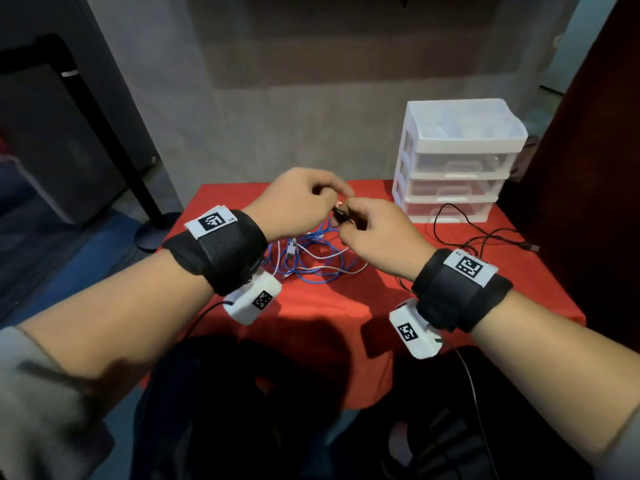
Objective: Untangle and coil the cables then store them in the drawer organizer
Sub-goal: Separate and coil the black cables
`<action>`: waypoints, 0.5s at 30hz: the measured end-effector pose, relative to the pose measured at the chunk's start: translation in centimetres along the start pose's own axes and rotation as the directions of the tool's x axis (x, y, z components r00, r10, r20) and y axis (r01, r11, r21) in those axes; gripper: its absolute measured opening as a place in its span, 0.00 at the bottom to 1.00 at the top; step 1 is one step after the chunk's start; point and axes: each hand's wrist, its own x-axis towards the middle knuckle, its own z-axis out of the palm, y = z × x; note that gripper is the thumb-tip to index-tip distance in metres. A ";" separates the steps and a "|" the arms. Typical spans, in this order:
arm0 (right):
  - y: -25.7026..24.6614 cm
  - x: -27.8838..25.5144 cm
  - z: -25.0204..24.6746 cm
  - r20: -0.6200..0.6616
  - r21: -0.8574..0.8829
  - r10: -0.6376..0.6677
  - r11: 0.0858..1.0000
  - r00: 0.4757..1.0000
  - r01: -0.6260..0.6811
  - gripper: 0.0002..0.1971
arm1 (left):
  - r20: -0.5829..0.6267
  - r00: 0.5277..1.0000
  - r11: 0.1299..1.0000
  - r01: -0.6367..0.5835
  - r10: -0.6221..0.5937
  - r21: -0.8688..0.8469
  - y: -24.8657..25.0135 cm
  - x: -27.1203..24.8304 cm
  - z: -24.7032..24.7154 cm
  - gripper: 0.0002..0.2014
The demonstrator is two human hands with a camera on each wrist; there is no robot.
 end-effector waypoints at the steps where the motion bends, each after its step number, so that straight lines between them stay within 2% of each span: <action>1: 0.2 -0.3 -0.5 0.005 -0.022 -0.010 1.000 1.000 0.010 0.06 | 0.067 0.998 0.994 -0.008 0.000 0.109 0.0 -0.2 -0.2 0.15; 3: 0.6 -0.7 -1.8 -0.006 -0.046 -0.015 0.999 1.000 0.014 0.12 | 0.152 0.988 0.950 -0.071 0.025 0.304 -0.8 -0.5 -1.0 0.10; 7: 1.5 -0.9 -4.8 -0.026 0.005 0.025 1.000 0.999 -0.025 0.12 | 0.302 0.950 0.840 -0.222 0.074 0.494 -4.4 -1.0 -3.3 0.18; 9: 2.2 -0.6 -6.1 -0.092 0.035 0.047 0.998 0.995 -0.044 0.11 | 0.288 0.954 0.810 -0.231 0.080 0.540 -6.2 -1.2 -4.2 0.18; 12: 2.4 -0.4 -6.4 -0.138 0.040 0.047 0.998 0.989 -0.042 0.09 | 0.207 0.967 0.843 -0.232 0.147 0.485 -7.3 -1.7 -4.4 0.17; 15: 0.9 -0.5 -4.1 -0.035 -0.026 -0.089 0.996 0.995 0.088 0.05 | 0.155 0.942 0.844 -0.334 0.296 0.420 -6.0 -2.0 -3.0 0.14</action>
